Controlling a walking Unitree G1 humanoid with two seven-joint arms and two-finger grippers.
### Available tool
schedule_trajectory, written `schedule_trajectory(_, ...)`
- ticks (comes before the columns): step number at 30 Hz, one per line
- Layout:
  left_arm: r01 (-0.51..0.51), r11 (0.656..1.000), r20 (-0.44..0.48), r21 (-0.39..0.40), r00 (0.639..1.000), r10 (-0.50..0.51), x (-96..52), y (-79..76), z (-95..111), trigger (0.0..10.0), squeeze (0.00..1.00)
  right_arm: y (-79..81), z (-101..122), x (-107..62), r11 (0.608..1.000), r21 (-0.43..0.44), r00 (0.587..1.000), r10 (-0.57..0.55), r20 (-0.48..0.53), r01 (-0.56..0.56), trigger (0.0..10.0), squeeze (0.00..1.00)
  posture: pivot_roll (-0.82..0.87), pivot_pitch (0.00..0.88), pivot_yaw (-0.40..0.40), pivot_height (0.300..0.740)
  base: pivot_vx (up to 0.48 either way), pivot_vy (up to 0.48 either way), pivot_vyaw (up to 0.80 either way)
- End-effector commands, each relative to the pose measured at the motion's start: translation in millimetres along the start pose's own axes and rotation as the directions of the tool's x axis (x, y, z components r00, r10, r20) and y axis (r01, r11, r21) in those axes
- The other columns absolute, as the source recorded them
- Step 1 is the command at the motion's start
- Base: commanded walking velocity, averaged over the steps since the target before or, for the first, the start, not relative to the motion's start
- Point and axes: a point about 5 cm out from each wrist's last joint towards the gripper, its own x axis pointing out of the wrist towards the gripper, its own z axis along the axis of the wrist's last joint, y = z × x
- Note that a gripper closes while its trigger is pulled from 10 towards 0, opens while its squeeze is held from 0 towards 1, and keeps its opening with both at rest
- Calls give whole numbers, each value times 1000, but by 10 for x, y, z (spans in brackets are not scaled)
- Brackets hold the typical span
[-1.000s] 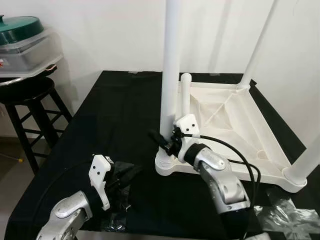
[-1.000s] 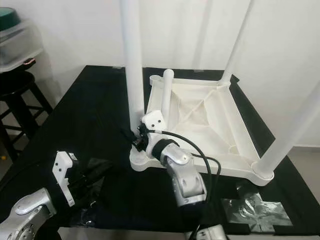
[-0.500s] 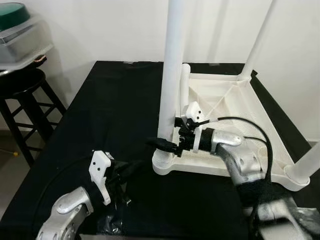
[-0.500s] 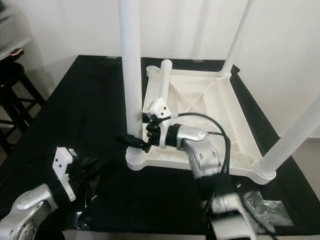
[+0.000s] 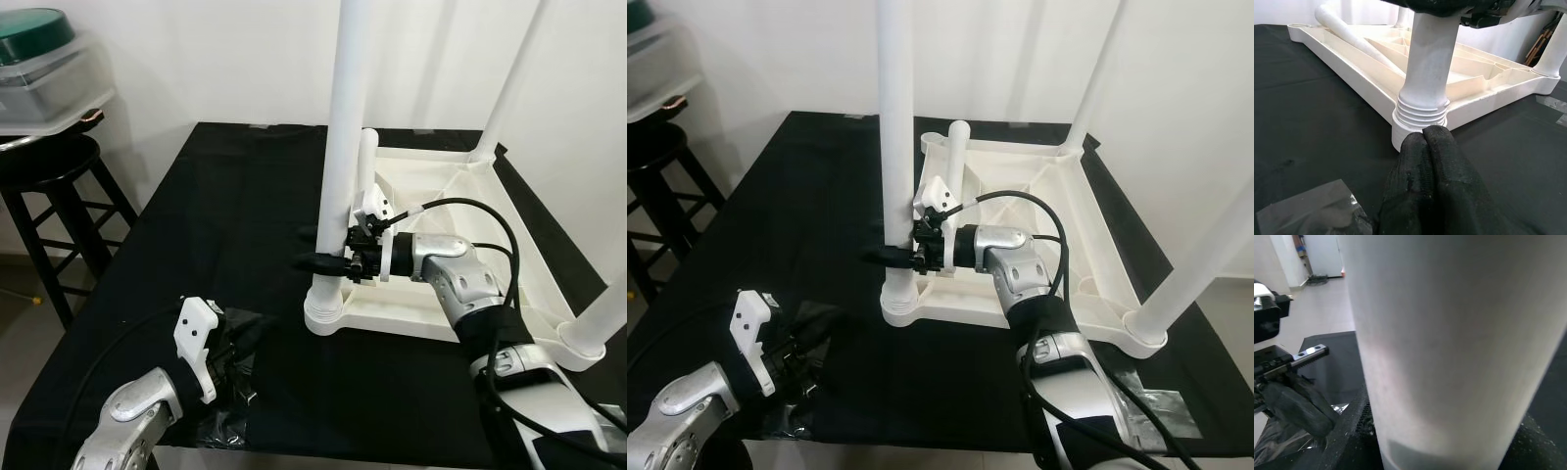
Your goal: Building children table
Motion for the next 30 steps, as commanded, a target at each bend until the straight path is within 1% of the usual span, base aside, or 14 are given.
schedule_trajectory(1, 1, 1000, -2, 1, 1000, -1, -11, -11, -14, 10000, 0, -40, 43, -47, 999, -22, 999, -32, 23, 32, 0, 0, 18, 48, -31, 740, 0, 0, 0)
schedule_trajectory(4, 2, 1000, -2, 1, 1000, -2, -9, -10, -14, 10000, 0, -34, 35, -52, 999, -25, 999, -34, 26, 35, 0, 0, 18, 48, -31, 740, 0, 0, 0)
schedule_trajectory(7, 0, 1000, -2, 0, 1000, 0, -14, -5, -14, 10000, 0, -66, -32, -87, 984, -22, 984, -176, 1, 176, 0, 0, 8, 49, -32, 740, 0, 0, 0)
schedule_trajectory(10, 0, 1000, -1, -1, 1000, 0, -18, -4, -14, 10000, 0, -55, -71, -87, 972, -18, 972, -234, -5, 234, 0, 0, 3, 50, -39, 740, 0, 0, 0)
schedule_trajectory(12, -1, 1000, -1, 0, 1000, 1, -27, 0, -12, 10000, 0, 50, -276, -33, 887, 33, 887, -460, -28, 461, 0, 0, 3, 54, -46, 740, 0, 0, 0)
schedule_trajectory(13, -2, 1000, -1, 0, 1000, 2, -33, 6, -10, 10000, 0, 101, -403, -26, 779, 47, 781, -623, -55, 625, 0, 0, -3, 54, -43, 740, 0, 0, 0)
schedule_trajectory(14, -2, 1000, -1, 0, 1000, 2, -33, 6, -10, 10000, 0, 101, -403, -26, 779, 47, 781, -623, -55, 625, 0, 0, -3, 54, -43, 740, 0, 0, 0)
schedule_trajectory(15, -3, 1000, 0, -1, 1000, 3, -38, 11, -6, 10000, 0, 260, -619, -6, 707, 49, 706, -695, -138, 705, 0, 0, -18, 57, -32, 740, 0, 0, 0)
schedule_trajectory(16, -4, 1000, -1, -1, 1000, 4, -44, 19, -10, 10000, 0, 320, -631, 19, 703, 3, 697, -705, -134, 711, 0, 0, -11, 56, -19, 740, 0, 0, 0)
schedule_trajectory(18, -5, 1000, -3, -1, 1000, 5, -51, 27, -20, 10000, 0, 365, -602, 59, 735, -51, 728, -676, -112, 676, 0, 0, -15, 52, -17, 740, 0, 0, 0)
schedule_trajectory(20, -5, 1000, -5, 0, 1000, 5, -54, 28, -25, 10000, 0, 346, -586, 71, 742, -22, 736, -669, -104, 670, 0, 0, -21, 48, -14, 740, 0, 0, 0)
schedule_trajectory(24, 5, 1000, -6, -11, 1000, -5, -48, 33, -27, 10000, 0, 431, -657, 160, 771, -70, 759, -636, -139, 633, 0, 0, -22, 39, -19, 740, 0, 0, 0)
schedule_trajectory(29, -19, 1000, 6, -9, 1000, 19, -55, 37, -22, 10000, 0, 442, -646, 129, 733, -21, 721, -674, -159, 680, 0, 0, -9, 37, -27, 740, 0, 0, 0)
schedule_trajectory(30, -22, 1000, 7, -7, 1000, 22, -55, 38, -20, 10000, 0, 448, -627, 145, 751, 2, 741, -651, -163, 661, 10000, 0, -9, 37, -27, 740, 0, 0, 0)
